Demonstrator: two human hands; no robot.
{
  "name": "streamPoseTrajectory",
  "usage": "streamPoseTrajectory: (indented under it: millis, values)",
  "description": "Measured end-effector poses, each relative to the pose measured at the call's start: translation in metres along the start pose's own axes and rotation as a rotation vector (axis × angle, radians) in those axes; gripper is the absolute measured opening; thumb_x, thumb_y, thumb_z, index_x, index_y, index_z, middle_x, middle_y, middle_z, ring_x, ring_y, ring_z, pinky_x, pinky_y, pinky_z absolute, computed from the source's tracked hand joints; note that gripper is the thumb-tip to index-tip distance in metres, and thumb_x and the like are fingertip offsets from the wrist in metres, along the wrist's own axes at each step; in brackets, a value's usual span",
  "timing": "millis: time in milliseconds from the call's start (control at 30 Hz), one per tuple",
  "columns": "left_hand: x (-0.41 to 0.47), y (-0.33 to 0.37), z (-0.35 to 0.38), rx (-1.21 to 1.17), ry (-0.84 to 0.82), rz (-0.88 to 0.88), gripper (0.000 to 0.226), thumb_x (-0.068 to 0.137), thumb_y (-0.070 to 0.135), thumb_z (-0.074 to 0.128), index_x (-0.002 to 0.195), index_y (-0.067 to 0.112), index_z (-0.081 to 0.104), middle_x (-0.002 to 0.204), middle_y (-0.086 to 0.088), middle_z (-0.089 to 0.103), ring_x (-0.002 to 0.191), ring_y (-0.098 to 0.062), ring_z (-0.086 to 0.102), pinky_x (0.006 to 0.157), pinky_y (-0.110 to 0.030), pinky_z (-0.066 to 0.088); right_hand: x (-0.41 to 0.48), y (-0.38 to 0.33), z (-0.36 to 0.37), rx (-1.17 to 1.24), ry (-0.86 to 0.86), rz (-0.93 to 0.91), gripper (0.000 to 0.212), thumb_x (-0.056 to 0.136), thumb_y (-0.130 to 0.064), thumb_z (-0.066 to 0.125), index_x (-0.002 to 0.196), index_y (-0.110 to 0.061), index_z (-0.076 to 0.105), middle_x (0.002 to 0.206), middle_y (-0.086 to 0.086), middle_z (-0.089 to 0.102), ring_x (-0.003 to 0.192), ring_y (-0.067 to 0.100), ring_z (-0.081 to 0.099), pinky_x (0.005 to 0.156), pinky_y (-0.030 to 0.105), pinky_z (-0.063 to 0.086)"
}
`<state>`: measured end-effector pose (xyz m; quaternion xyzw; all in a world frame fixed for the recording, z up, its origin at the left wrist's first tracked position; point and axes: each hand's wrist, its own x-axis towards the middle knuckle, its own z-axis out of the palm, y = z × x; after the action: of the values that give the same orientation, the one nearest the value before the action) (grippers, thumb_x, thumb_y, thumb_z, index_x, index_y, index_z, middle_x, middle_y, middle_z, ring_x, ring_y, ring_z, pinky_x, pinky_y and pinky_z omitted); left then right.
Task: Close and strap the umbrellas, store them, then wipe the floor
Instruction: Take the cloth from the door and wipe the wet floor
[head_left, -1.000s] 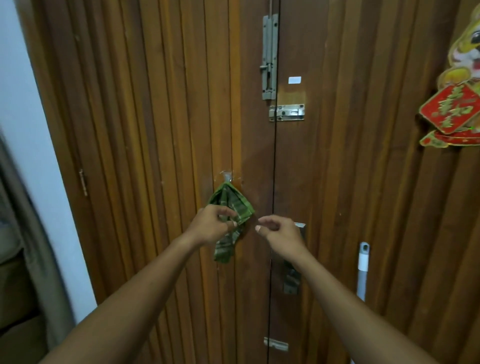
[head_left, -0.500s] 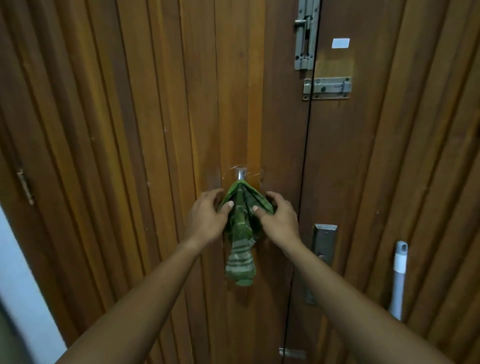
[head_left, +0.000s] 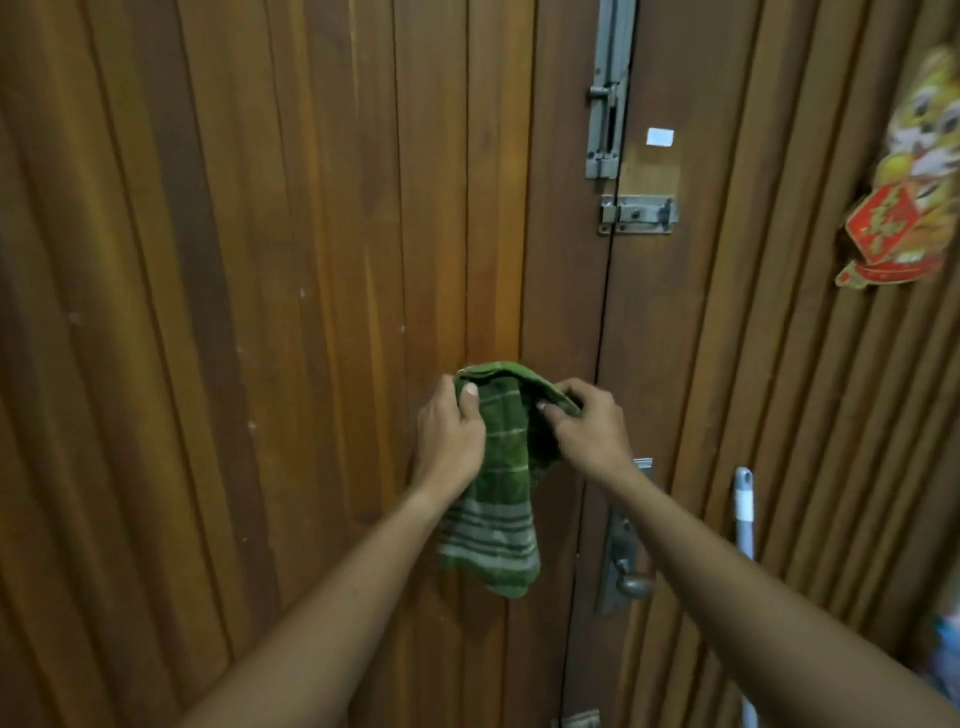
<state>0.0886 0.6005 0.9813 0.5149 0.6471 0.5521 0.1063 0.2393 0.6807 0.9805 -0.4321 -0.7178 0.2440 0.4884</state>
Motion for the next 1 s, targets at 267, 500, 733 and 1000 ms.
streamPoseTrajectory:
  millis: [267, 500, 733, 1000]
  values:
    - [-0.035, 0.035, 0.052, -0.101, -0.169, 0.241, 0.030, 0.090, 0.056, 0.059, 0.096, 0.029, 0.046, 0.097, -0.001, 0.061, 0.095, -0.029, 0.058, 0.071, -0.041, 0.048, -0.034, 0.027, -0.094, -0.071, -0.041, 0.095, 0.019, 0.095, -0.017, 0.056, 0.102, -0.028, 0.069, 0.102, -0.006, 0.074, 0.100, 0.019, 0.068, 0.090, 0.042, 0.057]
    - [-0.086, 0.072, 0.117, 0.110, -0.458, 0.399, 0.029, 0.098, 0.048, 0.055, 0.104, 0.020, 0.049, 0.065, -0.001, 0.056, 0.052, -0.014, 0.053, 0.046, -0.031, 0.033, -0.099, 0.054, -0.215, -0.151, -0.074, 0.411, 0.014, 0.085, -0.016, 0.064, 0.097, -0.018, 0.071, 0.092, 0.003, 0.073, 0.087, 0.020, 0.069, 0.075, 0.033, 0.057]
    - [-0.186, 0.135, 0.214, -0.021, -0.728, 0.473, 0.034, 0.098, 0.040, 0.059, 0.083, 0.012, 0.046, 0.070, -0.007, 0.050, 0.060, -0.008, 0.051, 0.053, -0.022, 0.029, -0.225, 0.070, -0.357, -0.082, 0.139, 0.492, 0.030, 0.064, -0.018, 0.054, 0.088, -0.010, 0.068, 0.071, 0.004, 0.063, 0.065, 0.016, 0.055, 0.053, 0.019, 0.044]
    - [-0.348, 0.188, 0.337, 0.026, -1.051, 0.615, 0.019, 0.095, 0.029, 0.061, 0.081, 0.019, 0.053, 0.077, 0.001, 0.056, 0.081, -0.022, 0.058, 0.063, -0.032, 0.035, -0.393, 0.136, -0.503, -0.193, 0.331, 0.717, 0.022, 0.076, 0.005, 0.060, 0.086, -0.014, 0.066, 0.077, 0.006, 0.065, 0.065, 0.018, 0.058, 0.057, 0.026, 0.046]
